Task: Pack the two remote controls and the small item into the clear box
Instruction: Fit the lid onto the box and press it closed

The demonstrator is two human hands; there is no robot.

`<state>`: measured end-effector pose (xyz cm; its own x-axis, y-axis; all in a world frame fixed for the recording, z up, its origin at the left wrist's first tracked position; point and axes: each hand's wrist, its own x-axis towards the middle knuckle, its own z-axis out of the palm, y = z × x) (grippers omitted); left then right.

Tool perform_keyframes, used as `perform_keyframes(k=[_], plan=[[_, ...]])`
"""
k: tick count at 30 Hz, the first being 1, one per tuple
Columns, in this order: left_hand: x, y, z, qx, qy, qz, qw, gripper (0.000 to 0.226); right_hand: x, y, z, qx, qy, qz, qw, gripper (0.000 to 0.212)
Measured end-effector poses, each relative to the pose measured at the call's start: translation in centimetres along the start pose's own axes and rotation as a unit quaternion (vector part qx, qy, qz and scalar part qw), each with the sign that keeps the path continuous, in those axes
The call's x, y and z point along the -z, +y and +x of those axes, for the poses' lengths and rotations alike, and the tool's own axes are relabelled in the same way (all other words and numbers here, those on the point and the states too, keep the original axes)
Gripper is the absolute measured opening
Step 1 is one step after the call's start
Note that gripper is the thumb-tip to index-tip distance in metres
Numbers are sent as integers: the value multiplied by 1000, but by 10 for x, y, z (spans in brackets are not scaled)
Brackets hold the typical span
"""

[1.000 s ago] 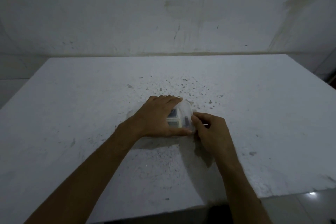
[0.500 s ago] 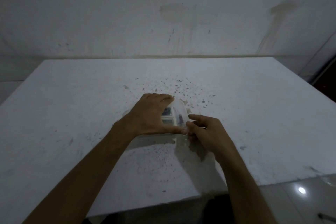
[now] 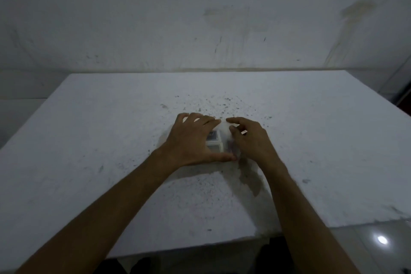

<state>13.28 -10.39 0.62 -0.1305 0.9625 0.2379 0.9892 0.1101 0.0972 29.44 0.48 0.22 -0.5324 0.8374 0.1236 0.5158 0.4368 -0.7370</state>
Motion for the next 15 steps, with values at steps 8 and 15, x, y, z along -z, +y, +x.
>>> perform_keyframes(k=[8, 15], plan=[[9, 6, -9, -35, 95, 55, 993, 106, -8, 4, -17, 19, 26, 52, 998, 35], [-2, -23, -46, 52, 72, -3, 996, 110, -6, 9, -17, 25, 35, 36, 998, 37]])
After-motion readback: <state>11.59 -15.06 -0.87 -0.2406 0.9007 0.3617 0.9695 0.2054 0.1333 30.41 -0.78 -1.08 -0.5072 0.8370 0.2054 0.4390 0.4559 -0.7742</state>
